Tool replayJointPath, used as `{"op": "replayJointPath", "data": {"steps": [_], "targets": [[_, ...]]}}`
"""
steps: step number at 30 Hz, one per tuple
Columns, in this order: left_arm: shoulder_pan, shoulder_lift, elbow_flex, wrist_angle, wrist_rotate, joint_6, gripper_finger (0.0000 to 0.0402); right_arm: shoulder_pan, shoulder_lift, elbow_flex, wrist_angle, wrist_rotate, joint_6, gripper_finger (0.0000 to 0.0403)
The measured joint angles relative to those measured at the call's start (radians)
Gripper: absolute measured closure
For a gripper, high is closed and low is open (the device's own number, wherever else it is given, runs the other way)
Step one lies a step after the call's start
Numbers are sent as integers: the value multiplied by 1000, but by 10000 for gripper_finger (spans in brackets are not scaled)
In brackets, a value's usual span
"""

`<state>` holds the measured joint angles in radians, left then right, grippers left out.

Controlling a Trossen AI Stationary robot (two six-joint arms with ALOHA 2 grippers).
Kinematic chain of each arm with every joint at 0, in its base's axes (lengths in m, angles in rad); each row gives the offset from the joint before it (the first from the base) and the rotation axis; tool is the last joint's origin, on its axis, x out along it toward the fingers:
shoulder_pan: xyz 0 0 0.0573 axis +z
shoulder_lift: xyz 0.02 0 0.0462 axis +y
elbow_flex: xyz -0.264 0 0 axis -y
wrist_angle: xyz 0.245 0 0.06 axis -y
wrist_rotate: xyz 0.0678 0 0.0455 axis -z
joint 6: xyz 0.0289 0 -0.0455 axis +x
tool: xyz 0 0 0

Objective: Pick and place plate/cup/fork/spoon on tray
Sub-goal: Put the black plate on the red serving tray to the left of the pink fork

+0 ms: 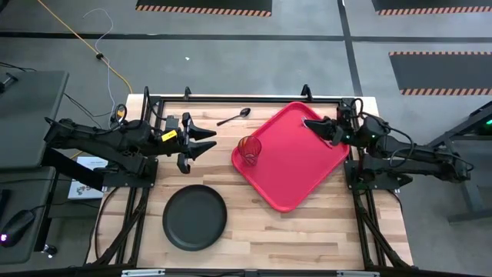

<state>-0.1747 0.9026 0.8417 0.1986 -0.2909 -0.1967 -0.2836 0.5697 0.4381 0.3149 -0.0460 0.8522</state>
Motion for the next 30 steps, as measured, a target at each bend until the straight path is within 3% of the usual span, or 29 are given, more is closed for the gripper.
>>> {"op": "replayJointPath", "data": {"steps": [3, 9, 15, 21, 26, 30], "targets": [[0, 0, 0, 0, -10, 6, 249, 0, 5, 0, 7, 0, -40, 304], [10, 0, 5, -11, -138, 17, 241, -2, 15, 0, 35, 67, -23, 304], [26, 17, 156, -363, -133, -19, 187, -2, 23, 0, 35, 47, -21, 304], [33, 60, 273, -806, -47, -174, 128, -2, 27, 0, 21, 45, -23, 304], [3, 121, 238, -989, 125, -252, 116, -2, 31, 0, 9, 44, -23, 304], [-44, 193, 170, -1024, 140, -264, 117, -1, 42, 0, 2, 42, -23, 304]]}}
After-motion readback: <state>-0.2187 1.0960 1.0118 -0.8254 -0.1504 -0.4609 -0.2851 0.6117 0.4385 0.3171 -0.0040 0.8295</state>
